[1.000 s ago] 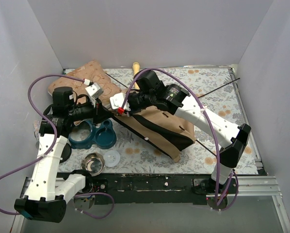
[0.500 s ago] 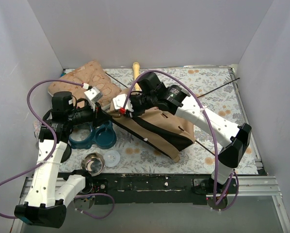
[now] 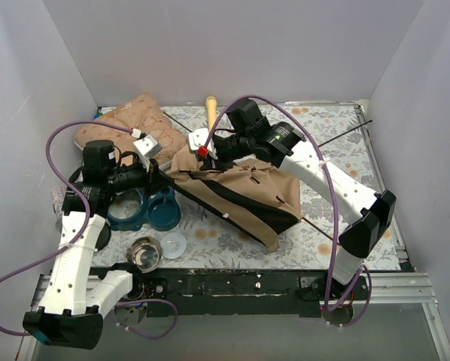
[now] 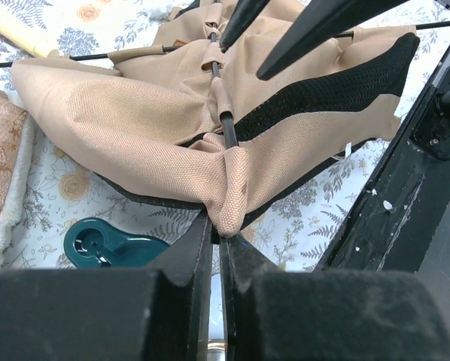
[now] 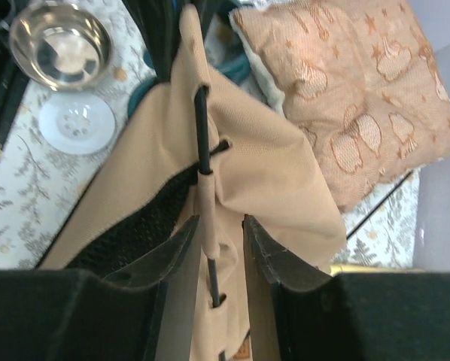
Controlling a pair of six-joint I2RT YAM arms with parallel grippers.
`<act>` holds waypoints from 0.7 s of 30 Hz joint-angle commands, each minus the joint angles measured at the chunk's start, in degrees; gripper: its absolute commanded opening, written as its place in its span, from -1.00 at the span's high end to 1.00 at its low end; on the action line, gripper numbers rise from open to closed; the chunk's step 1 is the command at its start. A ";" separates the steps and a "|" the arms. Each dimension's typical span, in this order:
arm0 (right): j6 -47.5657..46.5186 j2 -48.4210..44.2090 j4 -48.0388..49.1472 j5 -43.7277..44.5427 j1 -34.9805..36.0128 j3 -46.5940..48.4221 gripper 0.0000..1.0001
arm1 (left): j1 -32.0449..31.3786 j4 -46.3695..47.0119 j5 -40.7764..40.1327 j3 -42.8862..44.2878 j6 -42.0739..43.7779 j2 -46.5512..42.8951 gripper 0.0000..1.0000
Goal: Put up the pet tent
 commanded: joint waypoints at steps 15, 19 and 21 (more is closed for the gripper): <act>16.63 6.21 11.08 -9.47 2.53 2.00 0.68 | -0.02 -5.03 -4.20 4.64 4.37 0.25 1.00; 21.56 7.27 14.07 -11.66 2.53 1.82 0.87 | -0.02 -7.14 -6.65 6.22 6.83 0.69 1.00; 22.53 7.10 14.69 -12.81 2.45 1.12 0.91 | -0.02 -8.54 -8.68 6.92 8.76 1.57 1.00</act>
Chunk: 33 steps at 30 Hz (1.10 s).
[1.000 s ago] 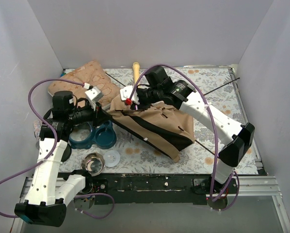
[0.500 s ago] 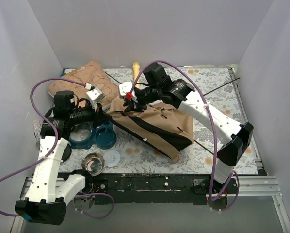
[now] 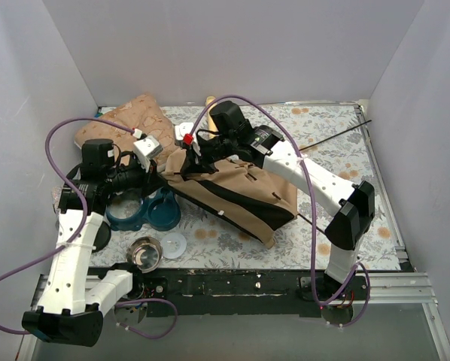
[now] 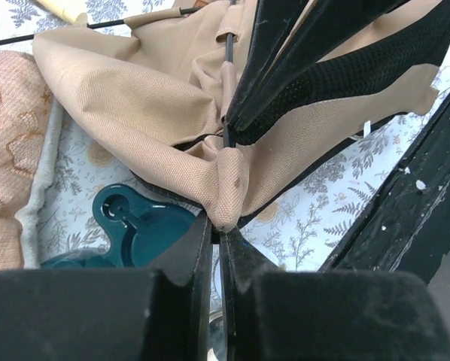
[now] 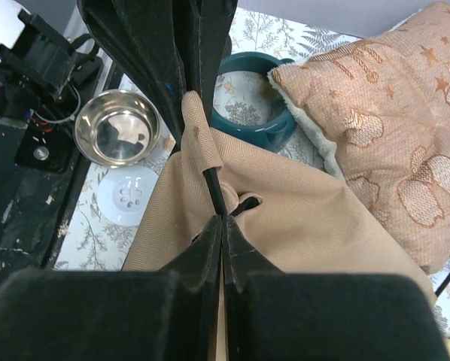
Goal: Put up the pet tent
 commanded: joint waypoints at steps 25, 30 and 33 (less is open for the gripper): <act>8.43 -6.65 3.67 1.32 -22.94 -17.20 0.11 | -0.06 -5.84 -14.82 -2.50 18.13 0.54 1.00; 8.50 -5.68 7.45 -6.49 -19.96 -14.66 0.02 | -0.06 -5.05 -15.53 -3.74 16.82 0.89 1.00; 9.72 -6.73 11.99 -8.70 -16.27 -16.05 0.06 | -0.06 -4.61 -15.79 -3.56 14.71 1.16 1.00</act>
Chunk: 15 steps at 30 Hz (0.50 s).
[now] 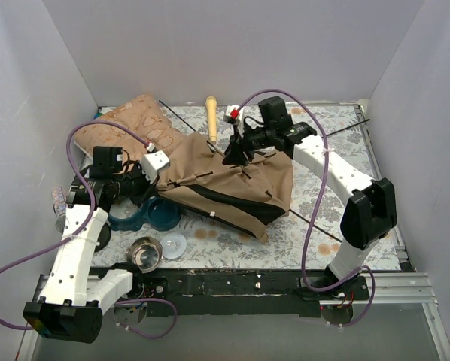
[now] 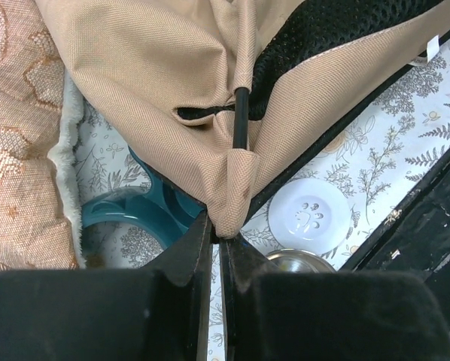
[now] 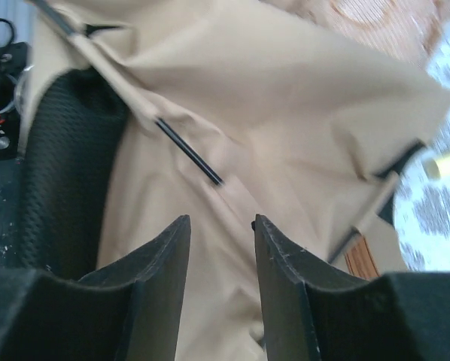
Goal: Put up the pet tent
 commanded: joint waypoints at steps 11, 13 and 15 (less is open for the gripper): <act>-14.40 -2.22 14.98 -6.89 10.52 -5.67 0.35 | 0.26 0.70 -1.89 0.93 -4.00 -0.98 1.00; -18.19 -0.99 13.13 -6.19 10.52 -5.58 0.30 | 0.26 0.52 -1.80 1.19 -4.00 -0.99 1.00; -20.31 0.33 12.34 -6.28 10.52 -4.88 0.27 | 0.26 0.52 -1.80 1.37 -4.26 -0.81 1.00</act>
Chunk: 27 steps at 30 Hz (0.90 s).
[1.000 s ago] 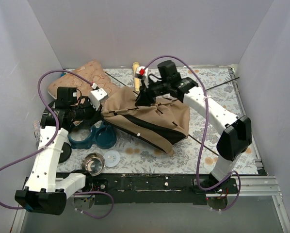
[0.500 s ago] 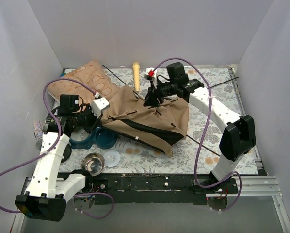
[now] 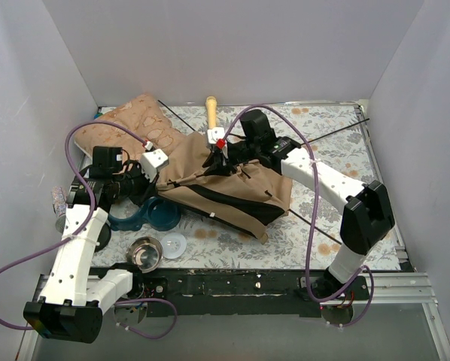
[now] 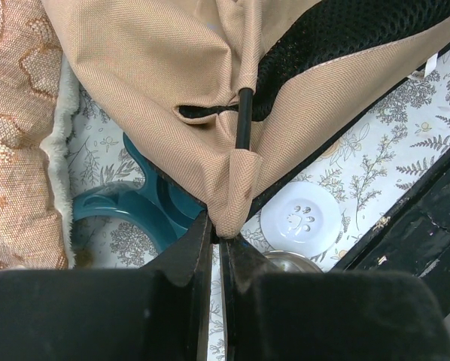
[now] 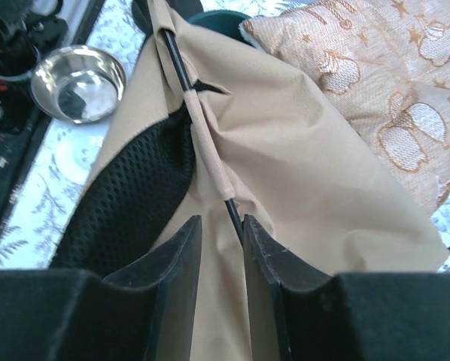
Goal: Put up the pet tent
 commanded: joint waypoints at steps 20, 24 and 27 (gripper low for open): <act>-13.90 9.27 0.75 2.13 0.34 4.01 0.23 | 0.26 -0.58 -0.46 3.21 -0.18 0.66 1.00; -13.46 9.97 1.29 2.83 0.34 4.63 0.43 | 0.26 -0.66 -0.19 3.04 -0.18 0.66 1.00; -12.41 9.97 1.99 2.22 0.52 5.33 0.87 | 0.26 -0.05 -0.19 3.12 -0.52 0.92 1.00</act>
